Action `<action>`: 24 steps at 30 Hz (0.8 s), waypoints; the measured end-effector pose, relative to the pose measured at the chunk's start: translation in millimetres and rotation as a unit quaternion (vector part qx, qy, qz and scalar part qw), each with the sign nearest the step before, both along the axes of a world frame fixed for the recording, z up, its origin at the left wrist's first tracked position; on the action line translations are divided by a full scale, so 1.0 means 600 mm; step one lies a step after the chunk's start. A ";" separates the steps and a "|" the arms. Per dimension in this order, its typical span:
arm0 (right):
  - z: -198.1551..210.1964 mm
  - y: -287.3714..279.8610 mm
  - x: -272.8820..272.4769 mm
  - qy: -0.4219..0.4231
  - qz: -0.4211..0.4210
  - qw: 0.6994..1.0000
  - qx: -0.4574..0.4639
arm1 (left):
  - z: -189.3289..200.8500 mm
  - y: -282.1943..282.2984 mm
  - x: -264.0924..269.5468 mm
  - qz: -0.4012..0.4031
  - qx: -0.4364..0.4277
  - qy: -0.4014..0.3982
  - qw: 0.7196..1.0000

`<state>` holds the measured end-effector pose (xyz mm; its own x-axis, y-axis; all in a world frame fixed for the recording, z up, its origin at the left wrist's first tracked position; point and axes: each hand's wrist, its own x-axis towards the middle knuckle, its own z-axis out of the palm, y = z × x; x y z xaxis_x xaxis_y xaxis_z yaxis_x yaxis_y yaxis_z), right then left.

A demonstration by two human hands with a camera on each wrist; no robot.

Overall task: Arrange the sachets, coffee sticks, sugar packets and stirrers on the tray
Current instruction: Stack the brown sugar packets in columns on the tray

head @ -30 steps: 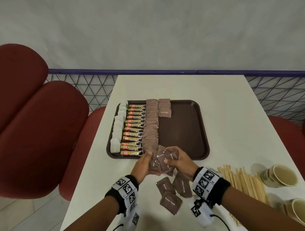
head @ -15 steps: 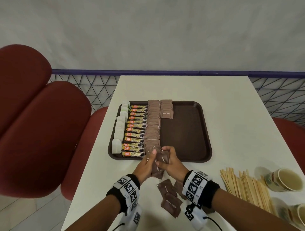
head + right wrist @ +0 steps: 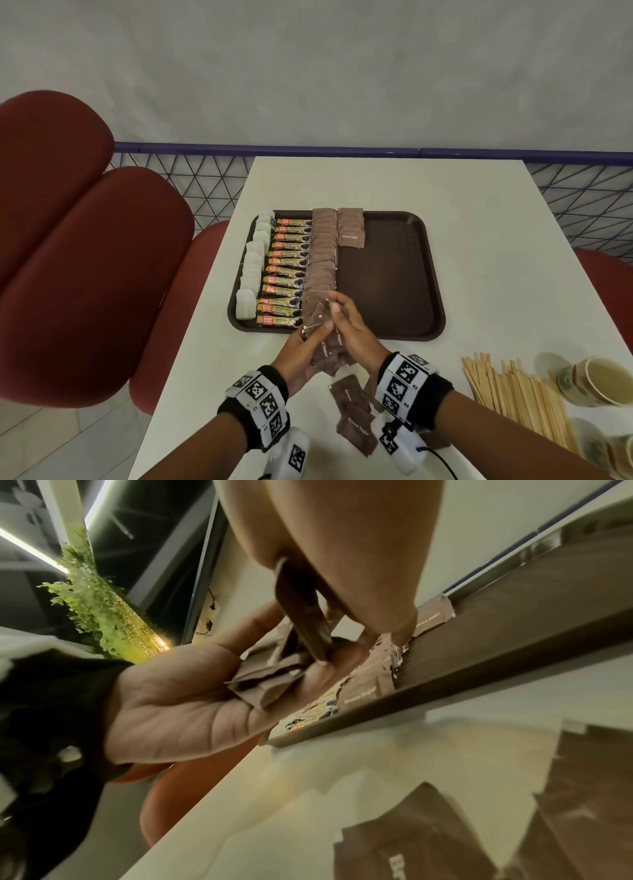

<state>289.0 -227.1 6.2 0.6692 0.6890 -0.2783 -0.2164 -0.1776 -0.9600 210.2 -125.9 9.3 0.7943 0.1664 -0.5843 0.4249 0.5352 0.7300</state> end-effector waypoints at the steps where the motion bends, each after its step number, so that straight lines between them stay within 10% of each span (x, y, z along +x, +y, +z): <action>1: 0.002 0.001 0.002 -0.002 0.006 1.000 0.000 | -0.002 -0.001 -0.002 -0.008 0.006 0.000 1.000; 24: -0.027 -0.042 0.027 0.049 0.013 0.999 -0.020 | -0.004 0.020 -0.002 0.055 0.014 -0.053 0.997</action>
<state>305.3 -252.1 -9.9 0.6197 0.6925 -0.3694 -0.3031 -0.2230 -0.9265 208.9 -113.9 6.8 0.8273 0.2706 -0.4923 0.2850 0.5531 0.7829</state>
